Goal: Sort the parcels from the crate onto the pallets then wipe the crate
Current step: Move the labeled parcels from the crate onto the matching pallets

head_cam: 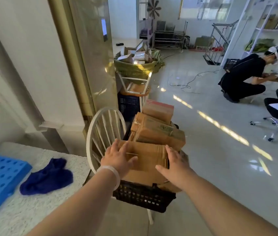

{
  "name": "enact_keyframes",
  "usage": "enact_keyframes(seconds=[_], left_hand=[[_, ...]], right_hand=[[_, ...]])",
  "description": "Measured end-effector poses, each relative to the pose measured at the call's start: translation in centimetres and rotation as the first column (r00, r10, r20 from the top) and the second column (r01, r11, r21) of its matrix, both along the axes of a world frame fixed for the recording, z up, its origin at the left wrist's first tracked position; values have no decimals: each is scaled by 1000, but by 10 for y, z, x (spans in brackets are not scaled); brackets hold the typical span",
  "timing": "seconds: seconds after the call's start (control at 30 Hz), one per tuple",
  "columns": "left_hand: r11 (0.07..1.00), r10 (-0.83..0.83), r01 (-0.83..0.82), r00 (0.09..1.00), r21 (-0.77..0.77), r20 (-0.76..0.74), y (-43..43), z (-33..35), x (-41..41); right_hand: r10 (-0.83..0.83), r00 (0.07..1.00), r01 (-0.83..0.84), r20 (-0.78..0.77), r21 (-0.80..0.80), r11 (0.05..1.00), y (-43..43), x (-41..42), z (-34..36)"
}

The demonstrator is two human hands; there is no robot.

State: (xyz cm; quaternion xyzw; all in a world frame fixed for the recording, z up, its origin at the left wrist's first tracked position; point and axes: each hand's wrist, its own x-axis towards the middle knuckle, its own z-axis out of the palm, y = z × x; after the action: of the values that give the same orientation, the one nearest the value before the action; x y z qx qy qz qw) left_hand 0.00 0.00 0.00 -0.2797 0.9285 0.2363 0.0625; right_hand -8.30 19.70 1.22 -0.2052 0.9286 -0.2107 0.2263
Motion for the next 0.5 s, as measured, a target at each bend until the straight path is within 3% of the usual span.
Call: enact_keyframes(seconds=[0.1, 0.27, 0.5], left_hand=[[997, 82, -82, 996, 11, 22, -7, -7, -16], [927, 276, -278, 960, 251, 44, -9, -25, -28], [899, 337, -328, 941, 290, 21, -7, -18, -19]], right_hand=[[-49, 997, 49, 54, -7, 999, -9, -25, -4], [-149, 941, 171, 305, -46, 984, -26, -40, -14], [-173, 928, 186, 329, -9, 982, -32, -37, -18]])
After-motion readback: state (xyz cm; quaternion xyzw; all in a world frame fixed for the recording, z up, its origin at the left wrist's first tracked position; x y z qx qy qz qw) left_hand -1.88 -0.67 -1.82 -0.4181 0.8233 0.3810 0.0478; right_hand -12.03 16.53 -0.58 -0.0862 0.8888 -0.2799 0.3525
